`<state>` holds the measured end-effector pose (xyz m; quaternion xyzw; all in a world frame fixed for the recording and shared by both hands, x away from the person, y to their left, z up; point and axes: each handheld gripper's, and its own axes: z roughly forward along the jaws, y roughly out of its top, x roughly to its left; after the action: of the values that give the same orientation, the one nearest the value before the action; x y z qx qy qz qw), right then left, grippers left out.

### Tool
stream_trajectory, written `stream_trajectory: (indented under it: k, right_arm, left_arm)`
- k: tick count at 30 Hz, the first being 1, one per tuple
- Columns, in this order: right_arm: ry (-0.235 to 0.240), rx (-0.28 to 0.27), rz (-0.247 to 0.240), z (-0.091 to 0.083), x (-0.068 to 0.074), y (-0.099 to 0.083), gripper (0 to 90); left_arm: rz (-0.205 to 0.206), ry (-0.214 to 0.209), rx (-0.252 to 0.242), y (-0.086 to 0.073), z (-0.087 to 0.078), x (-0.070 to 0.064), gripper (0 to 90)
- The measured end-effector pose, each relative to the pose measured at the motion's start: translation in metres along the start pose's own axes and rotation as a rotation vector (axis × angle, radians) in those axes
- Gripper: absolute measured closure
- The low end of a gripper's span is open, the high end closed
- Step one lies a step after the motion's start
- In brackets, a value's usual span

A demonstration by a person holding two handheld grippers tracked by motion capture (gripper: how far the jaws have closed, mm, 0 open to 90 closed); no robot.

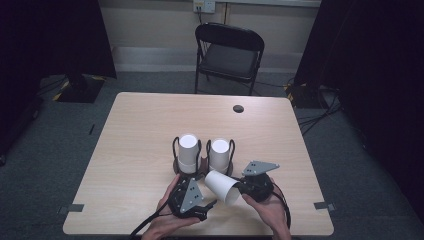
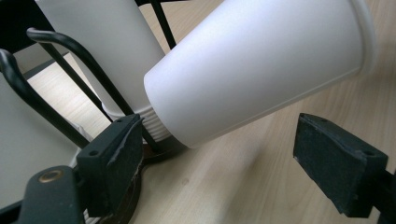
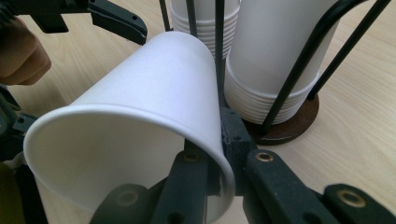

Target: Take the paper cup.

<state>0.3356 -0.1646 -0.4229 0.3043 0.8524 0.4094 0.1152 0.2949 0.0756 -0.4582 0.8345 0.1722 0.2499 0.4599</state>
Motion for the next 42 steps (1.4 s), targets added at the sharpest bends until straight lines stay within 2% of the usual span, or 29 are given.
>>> stream_trajectory:
  k: [3,6,8,9,11,14,17,18,20,21,22,26,28,33,35,37,42]
  right_arm:
    - [0.010,0.043,0.007,0.001,-0.001,0.005,88.9]
    - [0.028,0.083,0.006,0.004,0.000,0.009,88.9]
    - [0.035,0.097,0.005,0.005,0.000,0.011,88.9]
    - [0.043,0.102,0.008,0.006,0.000,0.012,88.9]
    - [0.045,0.113,0.015,0.006,-0.001,0.014,88.9]
    - [0.053,0.145,0.018,0.007,-0.001,0.018,88.9]
    - [0.070,0.182,0.022,0.011,-0.001,0.022,88.9]
    - [0.073,0.196,0.022,0.012,0.000,0.023,88.9]
    - [0.083,0.210,0.022,0.014,0.001,0.025,88.8]
    - [0.084,0.220,0.022,0.014,0.001,0.026,88.8]
    - [0.086,0.228,0.023,0.015,0.002,0.027,88.8]
    - [0.095,0.255,0.022,0.019,0.001,0.030,88.8]
    - [0.096,0.275,0.022,0.021,0.002,0.031,88.8]
    - [0.106,0.301,0.019,0.025,0.004,0.036,88.8]
    - [0.111,0.300,0.017,0.026,0.004,0.037,88.7]
    - [0.117,0.303,0.038,0.028,0.004,0.038,88.8]
    - [0.129,0.306,0.061,0.032,0.001,0.040,88.8]
  left_arm:
    - [0.007,0.014,-0.005,0.000,0.001,-0.001,15.5]
    - [0.043,0.034,-0.001,0.001,0.002,-0.004,15.4]
    - [0.069,0.034,0.000,0.001,0.002,-0.005,15.6]
    - [0.065,0.031,0.000,0.001,0.003,-0.006,15.6]
    - [0.088,0.027,0.018,0.000,0.003,-0.005,16.2]
    - [0.091,0.027,0.024,-0.002,0.005,-0.007,16.1]
    - [0.119,0.041,0.034,0.000,0.007,-0.008,15.7]
    - [0.141,0.052,0.043,0.001,0.008,-0.009,15.8]
    - [0.158,0.050,0.058,0.002,0.009,-0.010,15.7]
    - [0.162,0.040,0.056,0.002,0.009,-0.010,15.9]
    - [0.175,0.045,0.047,0.001,0.009,-0.011,15.4]
    - [0.186,0.048,0.053,0.003,0.011,-0.015,15.5]
    - [0.208,0.058,0.052,0.004,0.014,-0.017,15.2]
    - [0.209,0.069,0.046,0.006,0.017,-0.020,15.1]
    - [0.209,0.057,0.044,0.007,0.018,-0.020,15.9]
    - [0.220,0.054,0.043,0.008,0.018,-0.020,17.0]
    - [0.213,0.063,0.040,0.008,0.020,-0.018,16.9]
